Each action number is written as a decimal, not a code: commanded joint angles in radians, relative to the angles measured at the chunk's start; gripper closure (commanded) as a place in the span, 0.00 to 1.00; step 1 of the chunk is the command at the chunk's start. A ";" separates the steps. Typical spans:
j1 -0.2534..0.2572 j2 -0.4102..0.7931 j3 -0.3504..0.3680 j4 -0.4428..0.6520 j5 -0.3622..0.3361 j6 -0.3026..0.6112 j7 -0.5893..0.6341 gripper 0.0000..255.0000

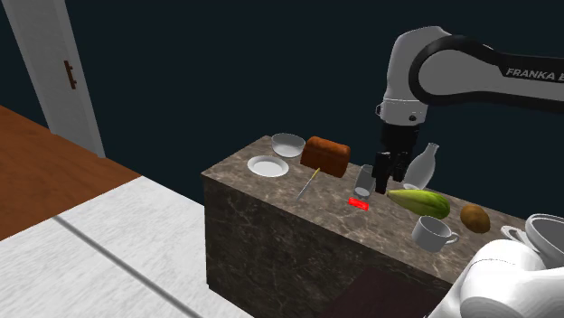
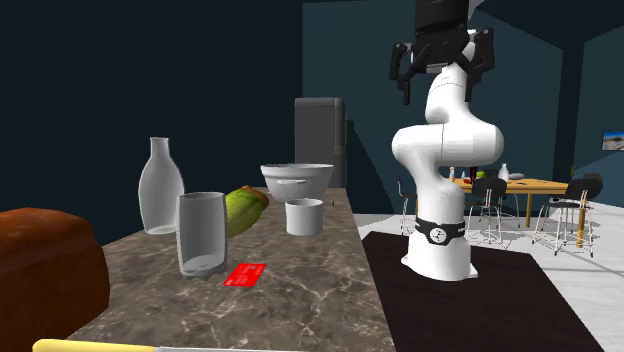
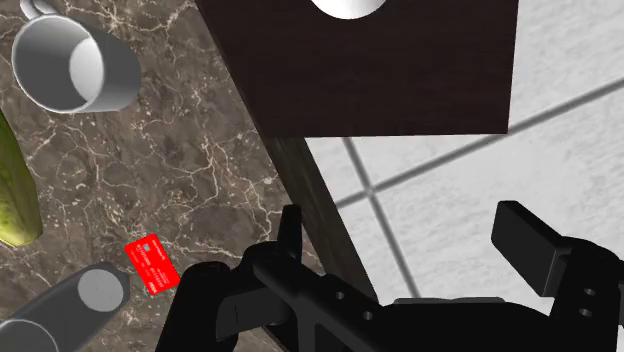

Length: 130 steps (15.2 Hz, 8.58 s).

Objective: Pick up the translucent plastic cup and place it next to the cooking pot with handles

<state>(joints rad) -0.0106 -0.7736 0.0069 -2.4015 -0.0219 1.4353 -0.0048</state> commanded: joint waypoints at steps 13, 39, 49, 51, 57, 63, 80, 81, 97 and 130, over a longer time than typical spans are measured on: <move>-0.062 0.242 -0.236 0.022 -0.152 0.271 -0.287 0.00; -0.140 0.945 -0.484 0.384 0.042 0.647 -0.802 0.00; -0.140 0.949 -0.484 0.379 0.043 0.655 -0.803 1.00; -0.140 0.949 -0.484 0.379 0.043 0.655 -0.803 1.00; -0.140 0.949 -0.484 0.379 0.043 0.654 -0.803 1.00; -0.136 0.911 -0.487 0.420 0.024 0.580 -0.793 1.00; -0.128 0.845 -0.489 0.578 -0.007 0.363 -0.780 1.00; -0.128 0.843 -0.489 0.590 -0.008 0.350 -0.780 1.00; -0.131 0.848 -0.491 0.811 -0.005 0.134 -0.792 1.00; -0.383 0.184 -0.687 0.346 -0.424 0.079 -1.153 1.00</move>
<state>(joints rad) -0.3832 -0.5769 -0.6657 -2.0474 -0.4305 1.5117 -1.1369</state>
